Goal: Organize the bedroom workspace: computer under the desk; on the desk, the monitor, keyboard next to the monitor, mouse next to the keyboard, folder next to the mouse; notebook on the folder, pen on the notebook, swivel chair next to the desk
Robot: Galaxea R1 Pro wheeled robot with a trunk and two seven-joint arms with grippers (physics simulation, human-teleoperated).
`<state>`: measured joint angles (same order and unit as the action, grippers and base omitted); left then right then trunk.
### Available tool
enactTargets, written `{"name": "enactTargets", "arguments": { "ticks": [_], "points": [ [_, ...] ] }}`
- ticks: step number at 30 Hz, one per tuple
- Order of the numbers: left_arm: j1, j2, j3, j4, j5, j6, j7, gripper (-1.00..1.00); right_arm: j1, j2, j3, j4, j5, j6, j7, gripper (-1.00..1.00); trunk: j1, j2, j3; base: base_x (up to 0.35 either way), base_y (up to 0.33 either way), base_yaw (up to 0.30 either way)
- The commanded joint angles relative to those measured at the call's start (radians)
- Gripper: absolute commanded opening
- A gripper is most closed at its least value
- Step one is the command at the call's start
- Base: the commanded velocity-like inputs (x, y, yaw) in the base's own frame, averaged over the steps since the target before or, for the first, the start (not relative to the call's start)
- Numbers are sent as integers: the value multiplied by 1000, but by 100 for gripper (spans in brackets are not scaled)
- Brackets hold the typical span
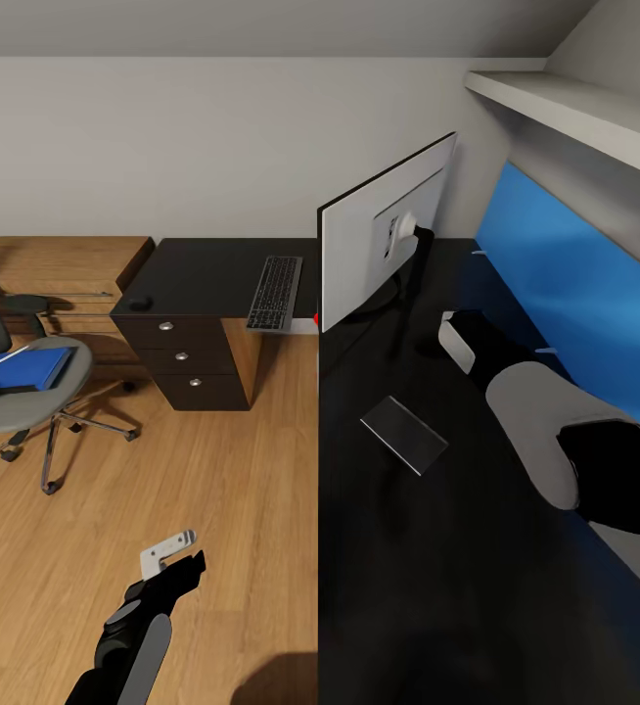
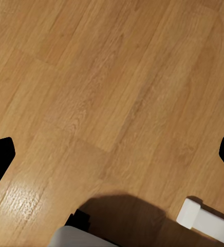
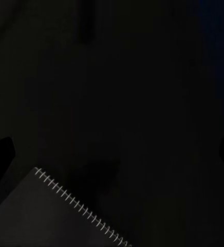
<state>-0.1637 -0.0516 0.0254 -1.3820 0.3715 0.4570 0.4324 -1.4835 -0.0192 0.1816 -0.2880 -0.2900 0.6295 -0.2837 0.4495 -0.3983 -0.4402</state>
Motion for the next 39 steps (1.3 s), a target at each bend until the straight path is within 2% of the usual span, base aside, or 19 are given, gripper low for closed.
{"name": "enactTargets", "arguments": {
  "ticks": [1, 21, 39],
  "points": [
    [0, -1, 1, -2, 10, 3, 6, 100, 0, -1, 7, -2, -11, 4, -7, 100, 1, -2, -2, 0, 0, 0],
    [0, 0, 1, -10, 10, 3, 6, 100, 3, -1, 6, -3, -11, 4, -6, 100, 1, -2, -2, 0, 0, 0],
    [0, 1, 1, -12, 10, 28, 6, 100, 4, -1, 6, -2, -11, 3, -6, 100, 1, -2, -26, 0, 0, 0]
  ]
}}
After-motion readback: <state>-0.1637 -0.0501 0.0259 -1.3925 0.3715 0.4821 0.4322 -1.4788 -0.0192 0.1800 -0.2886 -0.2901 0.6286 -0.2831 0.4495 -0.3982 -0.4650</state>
